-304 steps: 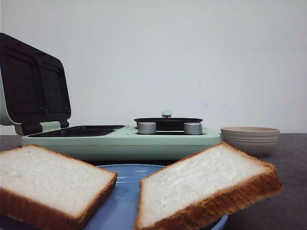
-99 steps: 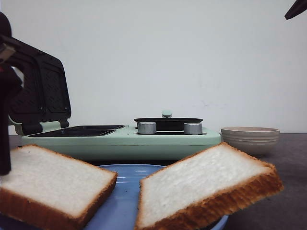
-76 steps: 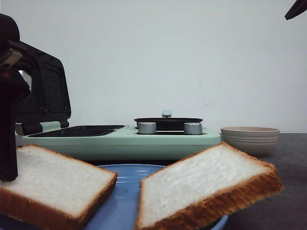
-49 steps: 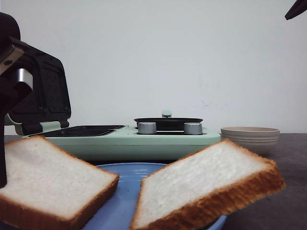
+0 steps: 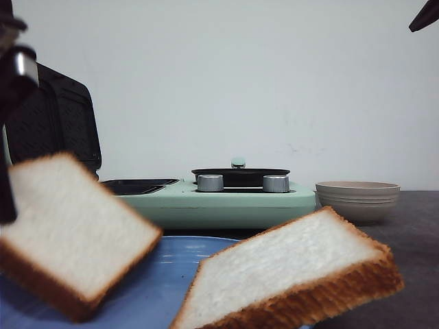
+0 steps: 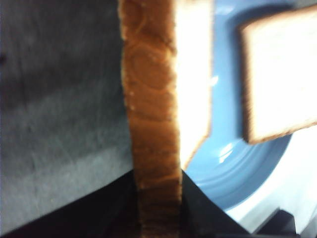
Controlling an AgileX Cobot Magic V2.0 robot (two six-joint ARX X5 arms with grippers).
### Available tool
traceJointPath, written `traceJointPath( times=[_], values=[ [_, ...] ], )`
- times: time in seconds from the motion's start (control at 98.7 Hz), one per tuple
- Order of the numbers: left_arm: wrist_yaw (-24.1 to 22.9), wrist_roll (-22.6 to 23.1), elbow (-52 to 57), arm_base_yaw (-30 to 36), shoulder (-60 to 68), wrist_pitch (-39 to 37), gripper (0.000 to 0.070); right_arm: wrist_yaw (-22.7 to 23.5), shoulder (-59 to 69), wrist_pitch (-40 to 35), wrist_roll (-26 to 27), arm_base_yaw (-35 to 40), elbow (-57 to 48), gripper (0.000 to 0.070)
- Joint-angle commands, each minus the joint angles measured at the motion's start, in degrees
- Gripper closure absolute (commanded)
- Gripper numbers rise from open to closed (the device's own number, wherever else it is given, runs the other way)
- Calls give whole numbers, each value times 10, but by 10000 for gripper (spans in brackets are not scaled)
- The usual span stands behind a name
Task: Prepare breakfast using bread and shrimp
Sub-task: 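Lift the bread slice with the left gripper over the toaster plate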
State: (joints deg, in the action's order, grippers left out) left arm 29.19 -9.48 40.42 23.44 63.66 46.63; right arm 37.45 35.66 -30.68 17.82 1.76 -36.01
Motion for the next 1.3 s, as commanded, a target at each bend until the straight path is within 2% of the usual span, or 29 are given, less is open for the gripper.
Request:
traceJointPath(
  times=[0.0, 0.112, 0.203, 0.466, 0.598, 0.699, 0.902, 1.074, 1.287],
  values=[
    [-5, 11, 4, 2, -13, -22, 697, 0, 2, 5, -7, 0, -9, 307],
    [-14, 14, 4, 3, -49, -60, 696, 0, 2, 5, -7, 0, -9, 307],
    [-48, 30, 7, 5, -74, -88, 696, 0, 2, 5, -7, 0, -9, 307],
    [-228, 156, 51, 26, -93, -127, 697, 0, 2, 3, -7, 0, -9, 307],
    [-339, 230, 72, 33, -88, -188, 697, 0, 2, 2, -7, 0, -9, 307],
    [-387, 287, 85, 33, -78, -234, 697, 0, 2, 0, -7, 0, -9, 307],
    [-446, 387, 124, 33, -17, -304, 697, 0, 2, -1, -7, 0, -9, 307],
    [-461, 457, 168, 32, 64, -352, 697, 0, 2, -9, -7, 0, -9, 307],
    [-519, 551, 237, 31, 177, -389, 697, 0, 2, -12, -7, 0, -9, 307]
  ],
)
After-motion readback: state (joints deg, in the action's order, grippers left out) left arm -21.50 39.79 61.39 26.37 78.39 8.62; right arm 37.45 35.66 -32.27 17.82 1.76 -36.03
